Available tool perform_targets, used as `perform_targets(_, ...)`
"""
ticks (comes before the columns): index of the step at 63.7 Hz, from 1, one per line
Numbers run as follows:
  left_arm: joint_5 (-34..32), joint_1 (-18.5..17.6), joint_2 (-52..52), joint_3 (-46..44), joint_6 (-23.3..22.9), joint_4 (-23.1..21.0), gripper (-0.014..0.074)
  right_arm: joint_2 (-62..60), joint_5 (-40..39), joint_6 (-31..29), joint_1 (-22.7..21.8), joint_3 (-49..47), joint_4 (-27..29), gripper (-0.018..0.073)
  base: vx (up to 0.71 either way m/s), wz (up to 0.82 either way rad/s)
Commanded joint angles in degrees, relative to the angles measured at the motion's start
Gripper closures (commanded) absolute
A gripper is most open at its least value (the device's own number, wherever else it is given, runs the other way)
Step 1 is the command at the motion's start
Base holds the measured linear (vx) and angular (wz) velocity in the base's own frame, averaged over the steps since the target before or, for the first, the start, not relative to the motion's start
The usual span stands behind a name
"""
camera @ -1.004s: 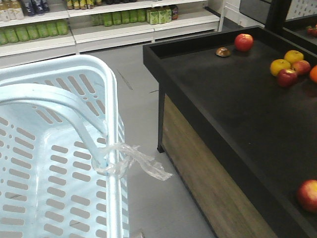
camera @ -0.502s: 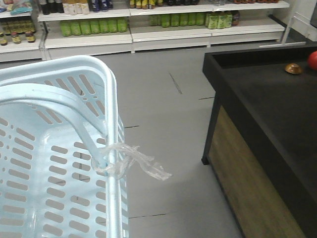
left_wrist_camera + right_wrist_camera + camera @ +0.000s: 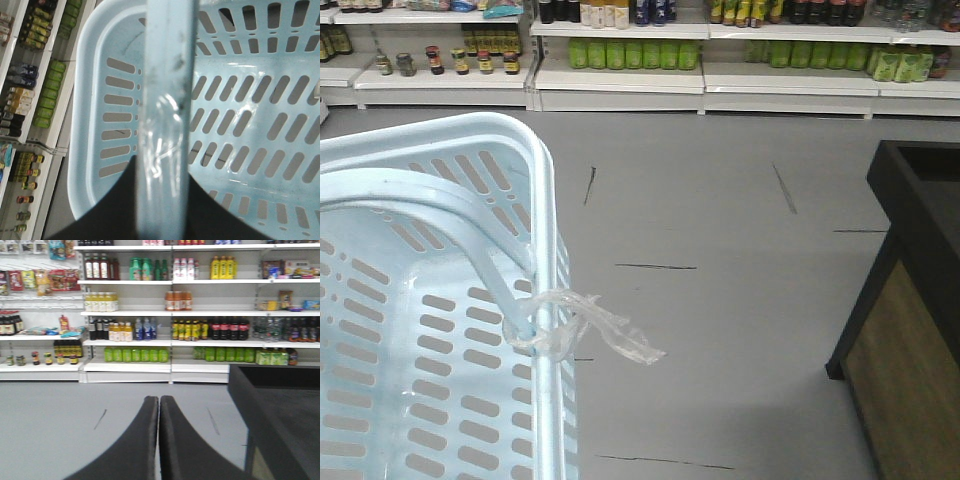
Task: Pick three apples into basket with both arms
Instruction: 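Hold the basket in the left gripper while the base turns away, then drive the base across the floor carrying the basket in the left gripper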
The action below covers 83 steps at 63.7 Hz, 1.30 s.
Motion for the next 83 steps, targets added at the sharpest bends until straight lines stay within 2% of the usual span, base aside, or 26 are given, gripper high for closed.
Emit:
perform_targets(1, -4.81, -0.37, -0.45, -1.82, -0.82, 0.26, 0.0603, -0.57, -4.28, -0.49, -0.05, 0.76, -0.15, 0.0568, 0.11, 0.37)
perform_targets(30, -4.81, -0.37, -0.45, -1.82, -0.82, 0.26, 0.0603, -0.57, -4.1, -0.49, -0.05, 0.76, -0.15, 0.0568, 0.11, 0.18)
perform_targets(83, -4.81, -0.37, -0.45, -1.82, -0.82, 0.26, 0.0603, -0.57, -4.1, -0.49, -0.05, 0.76, -0.15, 0.0568, 0.13, -0.01)
